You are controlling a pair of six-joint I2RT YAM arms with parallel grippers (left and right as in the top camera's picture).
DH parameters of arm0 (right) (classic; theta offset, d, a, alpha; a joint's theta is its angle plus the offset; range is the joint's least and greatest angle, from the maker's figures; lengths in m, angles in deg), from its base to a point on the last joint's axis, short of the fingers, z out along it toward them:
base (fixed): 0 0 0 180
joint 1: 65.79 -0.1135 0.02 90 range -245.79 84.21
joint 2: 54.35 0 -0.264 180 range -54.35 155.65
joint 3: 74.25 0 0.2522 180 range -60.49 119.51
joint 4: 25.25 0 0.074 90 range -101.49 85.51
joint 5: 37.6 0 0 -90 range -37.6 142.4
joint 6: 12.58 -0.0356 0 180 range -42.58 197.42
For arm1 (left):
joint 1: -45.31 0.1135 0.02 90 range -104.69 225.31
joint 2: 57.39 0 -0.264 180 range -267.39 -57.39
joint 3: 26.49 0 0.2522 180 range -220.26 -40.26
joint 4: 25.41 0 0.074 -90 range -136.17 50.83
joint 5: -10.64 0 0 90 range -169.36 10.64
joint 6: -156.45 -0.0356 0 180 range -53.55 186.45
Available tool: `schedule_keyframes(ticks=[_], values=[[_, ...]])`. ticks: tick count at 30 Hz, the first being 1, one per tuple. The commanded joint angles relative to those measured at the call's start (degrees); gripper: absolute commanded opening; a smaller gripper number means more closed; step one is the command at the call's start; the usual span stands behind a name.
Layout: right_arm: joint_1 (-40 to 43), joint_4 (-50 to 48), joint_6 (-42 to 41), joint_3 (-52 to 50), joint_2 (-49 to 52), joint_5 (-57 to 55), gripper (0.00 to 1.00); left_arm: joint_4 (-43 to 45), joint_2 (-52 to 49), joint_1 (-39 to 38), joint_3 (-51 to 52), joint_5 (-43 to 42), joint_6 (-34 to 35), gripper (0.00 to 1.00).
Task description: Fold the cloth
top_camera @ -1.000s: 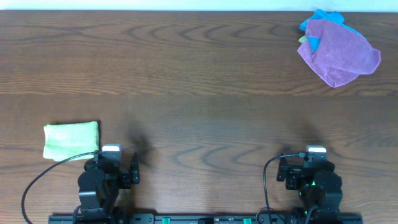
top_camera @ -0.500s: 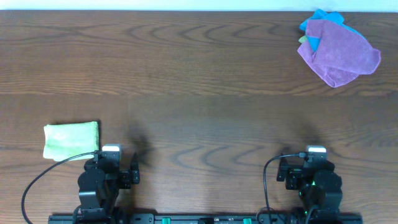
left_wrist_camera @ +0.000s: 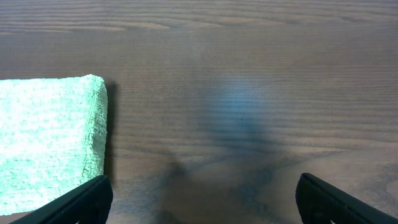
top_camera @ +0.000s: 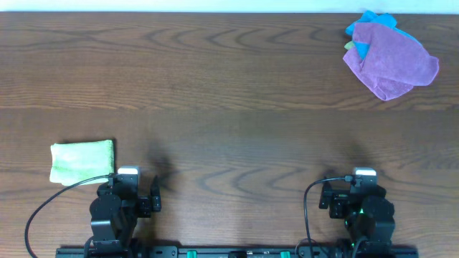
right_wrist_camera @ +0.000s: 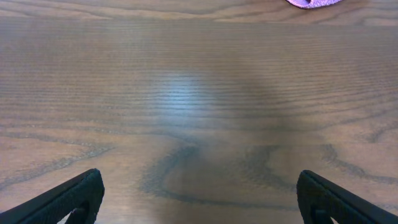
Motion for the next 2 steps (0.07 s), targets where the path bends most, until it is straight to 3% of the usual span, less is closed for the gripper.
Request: schedule_keyframes(ticks=[1, 2], values=[[0.9, -0.1, -1.0, -0.9, -0.6, -0.7, 0.99, -0.6, 0.4, 0.1, 0.3, -0.2, -0.8, 0.95], [0.9, -0.1, -1.0, -0.9, -0.6, -0.7, 0.99, -0.6, 0.4, 0.1, 0.3, -0.2, -0.8, 0.95]])
